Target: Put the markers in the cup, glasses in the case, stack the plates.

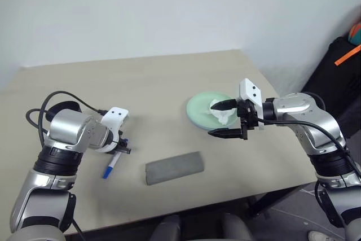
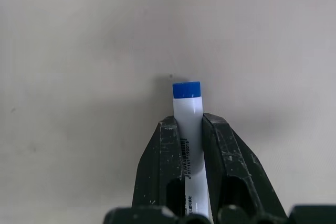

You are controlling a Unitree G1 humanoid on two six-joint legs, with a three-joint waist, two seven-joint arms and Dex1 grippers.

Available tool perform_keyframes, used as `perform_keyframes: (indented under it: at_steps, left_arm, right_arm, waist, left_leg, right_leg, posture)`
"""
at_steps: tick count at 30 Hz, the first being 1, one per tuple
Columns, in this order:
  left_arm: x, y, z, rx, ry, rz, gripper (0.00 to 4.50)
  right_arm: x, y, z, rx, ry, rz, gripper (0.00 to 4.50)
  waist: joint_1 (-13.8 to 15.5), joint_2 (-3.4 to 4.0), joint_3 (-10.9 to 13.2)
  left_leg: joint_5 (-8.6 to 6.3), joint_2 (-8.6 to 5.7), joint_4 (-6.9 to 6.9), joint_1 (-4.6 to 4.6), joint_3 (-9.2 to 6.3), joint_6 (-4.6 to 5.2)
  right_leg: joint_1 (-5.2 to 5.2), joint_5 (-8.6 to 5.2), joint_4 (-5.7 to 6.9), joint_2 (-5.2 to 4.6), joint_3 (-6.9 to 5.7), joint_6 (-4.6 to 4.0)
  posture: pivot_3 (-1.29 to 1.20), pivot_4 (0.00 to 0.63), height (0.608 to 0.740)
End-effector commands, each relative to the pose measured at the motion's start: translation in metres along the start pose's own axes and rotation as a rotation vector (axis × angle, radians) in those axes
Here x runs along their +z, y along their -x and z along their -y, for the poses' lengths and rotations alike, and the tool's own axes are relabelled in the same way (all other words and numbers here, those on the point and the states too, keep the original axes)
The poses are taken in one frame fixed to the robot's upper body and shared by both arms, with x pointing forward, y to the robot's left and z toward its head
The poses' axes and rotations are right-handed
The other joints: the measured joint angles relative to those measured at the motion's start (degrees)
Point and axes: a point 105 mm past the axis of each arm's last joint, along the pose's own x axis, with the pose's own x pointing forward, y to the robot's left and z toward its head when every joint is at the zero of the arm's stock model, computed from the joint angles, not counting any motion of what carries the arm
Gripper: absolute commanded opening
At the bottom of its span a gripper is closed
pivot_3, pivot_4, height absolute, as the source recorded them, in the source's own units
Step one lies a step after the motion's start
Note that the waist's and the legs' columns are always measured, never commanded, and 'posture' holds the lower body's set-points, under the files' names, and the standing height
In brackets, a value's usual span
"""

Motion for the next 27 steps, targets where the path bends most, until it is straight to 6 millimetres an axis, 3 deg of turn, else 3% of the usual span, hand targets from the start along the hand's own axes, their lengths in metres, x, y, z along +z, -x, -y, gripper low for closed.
perform_keyframes:
  at_steps: [1,4,7,12,16,21,27]
  left_arm:
    - [0.039,0.027,0.009,-0.04,-0.125,0.206,0.12]
    - [0.081,0.052,0.011,-0.08,-0.169,0.471,0.12]
    - [0.124,0.089,-0.002,-0.011,-0.205,0.8,0.12]
    - [0.149,0.119,-0.037,0.151,-0.149,1.03,0.12]
    - [0.154,0.134,-0.069,0.268,-0.053,1.123,0.12]
    - [0.145,0.146,-0.1,0.358,0.055,1.184,0.12]
    - [0.133,0.153,-0.118,0.411,0.12,1.209,0.12]
  right_arm:
    - [0.016,0.004,0.002,-0.009,0.064,0.024,4.5]
    - [0.016,0.003,0.002,-0.009,0.066,0.026,4.5]
    - [0.017,0.003,0.002,-0.009,0.067,0.027,4.5]
    - [0.017,0.003,0.002,-0.008,0.068,0.029,4.5]
    - [0.017,0.003,0.002,-0.01,0.07,0.03,4.5]
    - [0.017,0.003,0.002,-0.01,0.068,0.03,4.5]
    - [0.017,0.003,0.001,-0.007,0.068,0.032,4.5]
  waist:
    - [0.25,-0.01,0.0]
    - [0.54,0.0,0.0]
    - [0.75,-0.01,0.0]
    - [0.97,0.02,0.0]
    - [1.19,0.02,0.0]
    - [1.37,0.01,-0.01]
    - [1.49,-0.01,-0.02]
  left_leg:
    - [-0.02,0.0,0.02,-0.01,0.0,-0.03]
    - [-0.03,0.0,0.01,0.0,0.03,-0.06]
    - [-0.03,0.01,0.01,-0.01,0.03,-0.07]
    - [0.04,0.02,-0.07,0.02,0.18,0.05]
    - [0.11,0.04,-0.04,0.02,0.16,0.18]
    - [0.11,0.03,0.01,0.01,0.15,0.18]
    - [0.11,0.01,0.03,0.02,0.11,0.18]
  right_leg:
    - [0.01,0.0,0.0,0.0,0.0,0.0]
    - [0.04,0.0,-0.04,-0.01,0.0,0.0]
    - [-0.01,0.01,-0.06,0.0,0.0,-0.02]
    - [0.03,0.06,-0.07,0.02,0.08,-0.09]
    - [0.01,0.05,-0.07,0.05,0.08,-0.06]
    - [-0.02,0.06,-0.07,0.06,0.07,-0.04]
    - [0.01,0.08,-0.07,0.05,0.06,-0.02]
  posture:
    - [0.0,0.0,0.698]
    - [0.0,0.0,0.698]
    - [0.0,0.0,0.698]
    - [0.0,0.0,0.698]
    - [0.0,0.0,0.698]
    - [0.0,0.0,0.698]
    - [0.0,0.0,0.698]
